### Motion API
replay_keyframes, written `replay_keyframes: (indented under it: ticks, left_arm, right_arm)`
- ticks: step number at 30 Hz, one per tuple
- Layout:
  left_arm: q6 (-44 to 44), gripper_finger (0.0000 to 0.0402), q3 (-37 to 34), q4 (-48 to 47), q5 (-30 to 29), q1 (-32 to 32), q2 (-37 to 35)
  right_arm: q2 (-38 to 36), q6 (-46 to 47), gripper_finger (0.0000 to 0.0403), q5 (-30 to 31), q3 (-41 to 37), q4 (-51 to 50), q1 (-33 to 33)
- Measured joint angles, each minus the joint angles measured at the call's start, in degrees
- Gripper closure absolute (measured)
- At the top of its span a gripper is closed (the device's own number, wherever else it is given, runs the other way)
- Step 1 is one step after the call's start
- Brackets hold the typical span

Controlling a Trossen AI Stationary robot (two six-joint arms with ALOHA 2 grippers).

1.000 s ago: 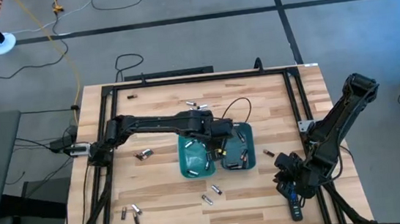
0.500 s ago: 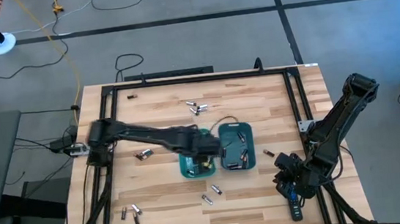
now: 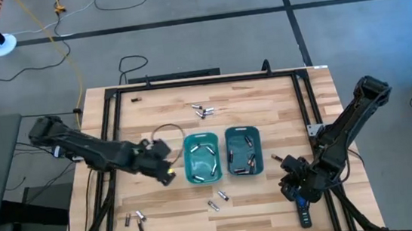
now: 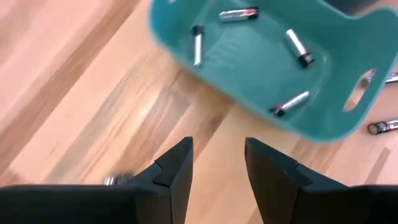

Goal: Sort batteries
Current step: Put the silver battery into the green bin

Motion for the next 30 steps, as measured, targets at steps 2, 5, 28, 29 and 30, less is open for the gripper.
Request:
replay_keyframes:
  ticks: [2, 5, 28, 29, 30]
  left_arm:
    - [-4.1, 0.0263, -2.6, -1.8, -0.4, -1.5, -3.5]
    - [-7.6, 0.0263, -5.6, -4.9, -0.5, -2.7, -7.1]
    - [6.0, 0.0263, -23.0, 1.9, 11.5, 12.6, -10.9]
    - [7.2, 0.0263, -23.0, 2.0, 11.8, 13.4, -10.8]
    - [8.5, 0.0263, -23.0, 2.2, 12.3, 14.1, -10.5]
  right_arm:
    - [0.0, 0.1, 0.0287, 0.0, 0.0, 0.0, -0.8]
    - [0.0, 0.1, 0.0287, 0.0, 0.0, 0.0, -2.1]
    - [0.0, -0.6, 0.0287, 0.0, 0.0, 0.4, -5.9]
    - [0.0, -0.6, 0.0287, 0.0, 0.0, 0.4, -5.9]
    - [0.0, -0.6, 0.0287, 0.0, 0.0, 0.3, -5.9]
